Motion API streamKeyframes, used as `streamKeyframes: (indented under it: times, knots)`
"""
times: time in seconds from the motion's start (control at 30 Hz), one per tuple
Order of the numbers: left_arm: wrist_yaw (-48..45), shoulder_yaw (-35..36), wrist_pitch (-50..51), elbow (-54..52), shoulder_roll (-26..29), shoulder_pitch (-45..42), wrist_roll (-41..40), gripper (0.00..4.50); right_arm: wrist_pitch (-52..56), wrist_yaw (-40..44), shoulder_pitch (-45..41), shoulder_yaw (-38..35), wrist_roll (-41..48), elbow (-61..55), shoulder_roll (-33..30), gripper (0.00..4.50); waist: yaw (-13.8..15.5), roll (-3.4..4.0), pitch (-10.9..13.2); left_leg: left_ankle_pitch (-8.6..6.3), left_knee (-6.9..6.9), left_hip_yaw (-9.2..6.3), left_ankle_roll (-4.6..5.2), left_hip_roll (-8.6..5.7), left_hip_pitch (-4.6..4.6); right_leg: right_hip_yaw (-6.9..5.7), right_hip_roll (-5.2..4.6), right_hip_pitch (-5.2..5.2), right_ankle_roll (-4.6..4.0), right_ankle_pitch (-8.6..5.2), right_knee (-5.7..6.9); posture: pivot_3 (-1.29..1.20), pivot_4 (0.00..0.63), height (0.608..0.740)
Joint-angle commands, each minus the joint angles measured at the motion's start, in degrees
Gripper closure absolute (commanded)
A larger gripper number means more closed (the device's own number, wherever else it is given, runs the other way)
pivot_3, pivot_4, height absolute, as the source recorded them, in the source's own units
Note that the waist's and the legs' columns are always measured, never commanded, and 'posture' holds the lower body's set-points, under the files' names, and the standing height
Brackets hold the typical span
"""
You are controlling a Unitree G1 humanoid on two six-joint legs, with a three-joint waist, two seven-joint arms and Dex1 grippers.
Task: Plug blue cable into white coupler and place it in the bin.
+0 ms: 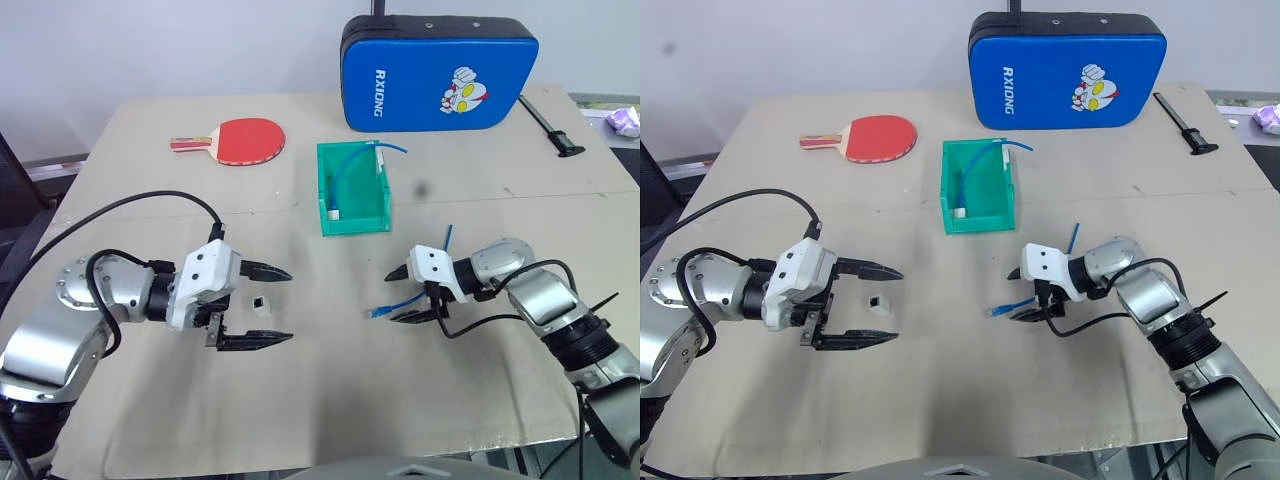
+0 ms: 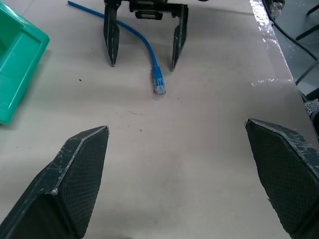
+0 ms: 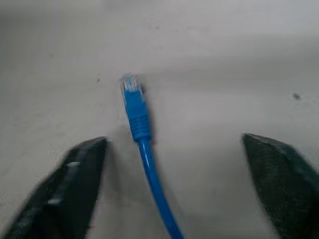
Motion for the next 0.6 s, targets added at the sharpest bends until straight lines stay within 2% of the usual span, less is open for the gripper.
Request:
streamKeyframes:
  times: [0.03,0.1,0.17,0.23,0.4,0.6]
  knots:
    - [-0.44,1.42,-1.37,-0.19,0.16,0.66,0.39,0.0,-1.2,0.91,-0.59,0.49,-0.35,-0.86,1.03,2.28,-0.1,0.0,0.0,0.0,0.03,0.0,0.0,0.0,0.0,0.0,0.0,0.0,-0.01,0.0,0.04,0.0,0.15,0.74]
    - [-0.42,1.56,-1.65,-0.05,0.02,0.88,0.58,0.0,-1.31,1.06,-0.57,0.69,-0.36,-1.19,1.56,3.26,-0.2,0.0,0.0,0.0,0.06,0.03,-0.01,0.0,0.04,0.02,0.01,0.0,-0.02,0.01,0.12,0.0,0.15,0.74]
    - [-0.4,1.63,-2.01,0.11,-0.1,1.19,0.8,0.0,-1.38,1.13,-0.5,0.9,-0.57,-1.38,1.9,4.02,-0.23,0.0,0.0,0.01,0.08,0.03,-0.01,0.0,0.06,0.03,0.01,0.0,-0.02,0.01,0.18,0.0,0.15,0.74]
    - [-0.32,1.57,-2.7,0.58,-0.2,1.49,1.3,0.0,-1.3,1.2,-0.49,0.98,-0.59,-1.41,2.36,4.4,-0.27,0.0,0.0,0.01,0.09,0.03,-0.02,0.0,0.08,0.03,0.01,0.0,-0.02,0.01,0.21,0.0,0.15,0.74]
    - [-0.8,1.14,-3.82,2.35,-0.39,0.94,1.99,0.0,-1.24,0.72,-2.61,0.37,-0.89,1.11,4.21,4.4,-0.36,0.0,0.0,0.01,0.1,0.04,-0.03,0.01,0.1,0.04,0.02,0.0,-0.03,0.02,0.25,0.0,0.15,0.74]
    - [-2.33,-1.67,-5.82,6.84,-0.92,-3.81,4.0,0.0,-4.98,-1.5,-11.08,-0.19,-2.63,14.68,10.61,4.4,-0.57,-0.01,-0.01,0.04,0.12,0.12,-0.06,0.04,0.18,0.07,0.06,0.0,-0.08,0.05,0.36,0.0,0.15,0.74]
